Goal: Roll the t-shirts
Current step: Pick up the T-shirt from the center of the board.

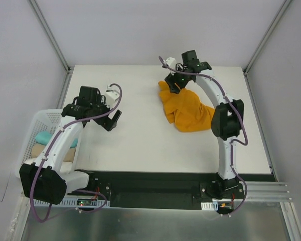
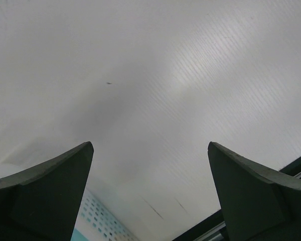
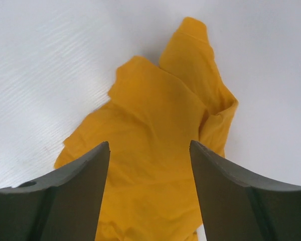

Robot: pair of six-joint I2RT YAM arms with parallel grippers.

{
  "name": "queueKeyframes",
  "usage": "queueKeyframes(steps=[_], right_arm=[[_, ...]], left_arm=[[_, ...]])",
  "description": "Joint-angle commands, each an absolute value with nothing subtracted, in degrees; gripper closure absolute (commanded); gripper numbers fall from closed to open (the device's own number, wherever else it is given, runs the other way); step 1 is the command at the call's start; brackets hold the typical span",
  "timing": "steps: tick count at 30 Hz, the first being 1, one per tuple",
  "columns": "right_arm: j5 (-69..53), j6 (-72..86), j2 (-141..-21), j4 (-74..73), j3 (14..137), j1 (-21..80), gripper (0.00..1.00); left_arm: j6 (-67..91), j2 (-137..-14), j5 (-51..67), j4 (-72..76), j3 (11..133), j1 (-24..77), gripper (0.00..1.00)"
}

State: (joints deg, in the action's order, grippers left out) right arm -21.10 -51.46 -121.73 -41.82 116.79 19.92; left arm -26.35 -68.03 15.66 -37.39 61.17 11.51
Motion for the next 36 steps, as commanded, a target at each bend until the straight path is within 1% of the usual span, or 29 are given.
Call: queueKeyframes(steps=[1,2,6,9,10,11,12,13,14,15,17,18,19,21,22,23,24,25,27,29,30,33,34,35,36], right_arm=[[-16.69,-47.38,-127.53,-47.19,124.10,13.72,0.30],[-16.87,-46.59,-127.01,-47.46,123.41,13.01,0.29],[-13.64,-50.01,-124.02,-47.37,113.14,12.30,0.26],[-11.78,-49.14,-124.98,-49.12,111.36,12.48,0.27],[-11.43,-48.61,-126.72,-50.09,112.05,12.57,0.29],[-11.16,-47.99,-127.78,-53.14,112.93,12.74,0.34],[-11.68,-46.07,-129.10,-55.26,114.51,13.09,0.56],[-13.26,-45.10,-130.42,-57.55,117.31,13.18,0.68],[-15.79,-43.61,-130.08,-60.79,118.12,13.27,0.76],[-21.56,-42.20,-128.95,-61.26,117.78,13.45,0.85],[-27.74,-34.83,-124.31,-61.52,117.42,13.80,0.92],[-35.00,-31.67,-123.23,-61.44,118.03,14.15,0.98],[-38.46,-22.94,-121.66,-60.83,118.73,14.24,0.99],[-45.14,-12.63,-116.47,-53.12,117.95,13.98,0.99],[-46.13,-7.35,-115.24,-49.95,118.04,13.71,0.99],[-47.10,4.45,-114.27,-42.96,118.12,13.10,0.99],[-46.85,9.27,-112.52,-40.02,118.65,11.53,0.99],[-44.93,10.71,-111.63,-38.95,119.78,11.17,0.99],[-41.50,7.91,-108.91,-39.02,122.42,10.73,0.99],[-38.34,7.30,-105.57,-39.28,120.86,10.37,0.99],[-35.10,4.95,-101.82,-39.98,118.59,10.28,0.99],[-32.01,0.38,-96.70,-43.84,113.66,9.67,0.99],[-29.21,-1.48,-94.07,-47.86,109.03,9.67,0.98],[-25.35,-2.45,-92.39,-49.55,105.16,9.58,0.93],[-18.44,-3.77,-90.72,-50.70,101.12,9.32,0.92]], left_arm=[[-22.15,-66.71,21.87,-38.15,59.77,10.90,0.01],[-21.37,-66.71,22.58,-37.80,59.33,10.90,0.01],[-19.25,-68.02,24.70,-36.04,58.54,10.99,0.01],[-17.58,-69.69,25.66,-34.98,58.89,10.90,0.01],[-17.32,-69.96,26.01,-34.89,59.32,10.99,0.01],[-16.97,-70.40,26.19,-34.89,59.59,10.99,0.01],[-16.96,-70.84,26.19,-34.81,59.76,10.99,0.02],[-17.05,-71.62,26.10,-34.72,60.46,10.99,0.02],[-17.57,-72.15,25.76,-34.63,60.90,10.99,0.01],[-17.75,-72.94,24.79,-34.63,61.34,10.99,0.02],[-18.63,-73.82,23.65,-34.63,62.92,10.90,0.02],[-18.98,-74.52,23.21,-34.63,63.45,10.90,0.02],[-19.25,-74.88,22.86,-34.72,64.68,10.90,0.02],[-19.60,-75.58,22.76,-34.63,66.09,10.90,0.02],[-19.25,-75.85,23.11,-34.63,67.83,10.90,0.03],[-18.73,-75.94,23.72,-34.72,68.72,10.90,0.03],[-18.46,-76.29,24.43,-34.63,69.60,10.90,0.03],[-18.11,-76.64,25.13,-34.72,71.35,10.90,0.03],[-17.05,-77.60,26.45,-34.63,73.03,10.90,0.04],[-15.65,-78.13,26.46,-34.63,74.97,10.90,0.05],[-15.21,-78.13,26.63,-34.72,75.49,10.90,0.05],[-14.77,-77.26,29.17,-34.63,75.85,11.07,0.04],[-14.85,-77.17,29.53,-34.72,75.33,11.34,0.04],[-15.20,-77.25,29.71,-34.72,75.06,11.69,0.05],[-15.47,-77.26,30.14,-34.63,74.62,12.30,0.05]])
